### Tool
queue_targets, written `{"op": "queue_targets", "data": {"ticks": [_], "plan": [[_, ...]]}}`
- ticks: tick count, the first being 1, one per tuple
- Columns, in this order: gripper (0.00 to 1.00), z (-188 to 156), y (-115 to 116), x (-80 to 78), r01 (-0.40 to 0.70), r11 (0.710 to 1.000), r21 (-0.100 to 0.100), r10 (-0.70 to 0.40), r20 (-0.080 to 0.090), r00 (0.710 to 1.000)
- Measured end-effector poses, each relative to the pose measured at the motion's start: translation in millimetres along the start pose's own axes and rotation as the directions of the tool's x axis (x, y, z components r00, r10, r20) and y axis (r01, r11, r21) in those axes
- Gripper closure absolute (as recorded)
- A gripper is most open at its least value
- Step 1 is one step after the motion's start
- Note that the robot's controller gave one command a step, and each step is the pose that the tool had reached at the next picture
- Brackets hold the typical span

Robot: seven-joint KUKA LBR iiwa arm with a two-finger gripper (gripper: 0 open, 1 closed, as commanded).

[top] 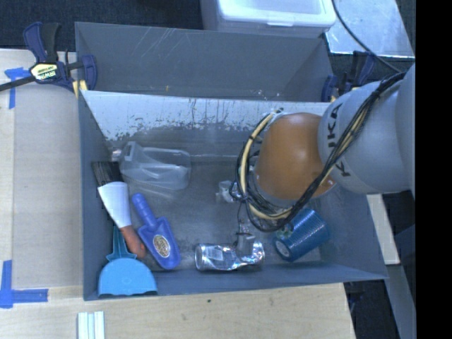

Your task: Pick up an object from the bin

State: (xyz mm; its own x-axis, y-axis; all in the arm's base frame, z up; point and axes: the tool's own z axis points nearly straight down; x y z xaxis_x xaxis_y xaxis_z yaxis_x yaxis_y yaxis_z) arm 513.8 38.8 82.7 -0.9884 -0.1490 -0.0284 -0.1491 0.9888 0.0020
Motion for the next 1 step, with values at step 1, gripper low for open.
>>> {"op": "queue_targets", "data": {"ticks": [1], "plan": [[0.00,5.2,-15.2,-7.1,-0.007,1.000,0.004,0.007,0.013,1.000]]}}
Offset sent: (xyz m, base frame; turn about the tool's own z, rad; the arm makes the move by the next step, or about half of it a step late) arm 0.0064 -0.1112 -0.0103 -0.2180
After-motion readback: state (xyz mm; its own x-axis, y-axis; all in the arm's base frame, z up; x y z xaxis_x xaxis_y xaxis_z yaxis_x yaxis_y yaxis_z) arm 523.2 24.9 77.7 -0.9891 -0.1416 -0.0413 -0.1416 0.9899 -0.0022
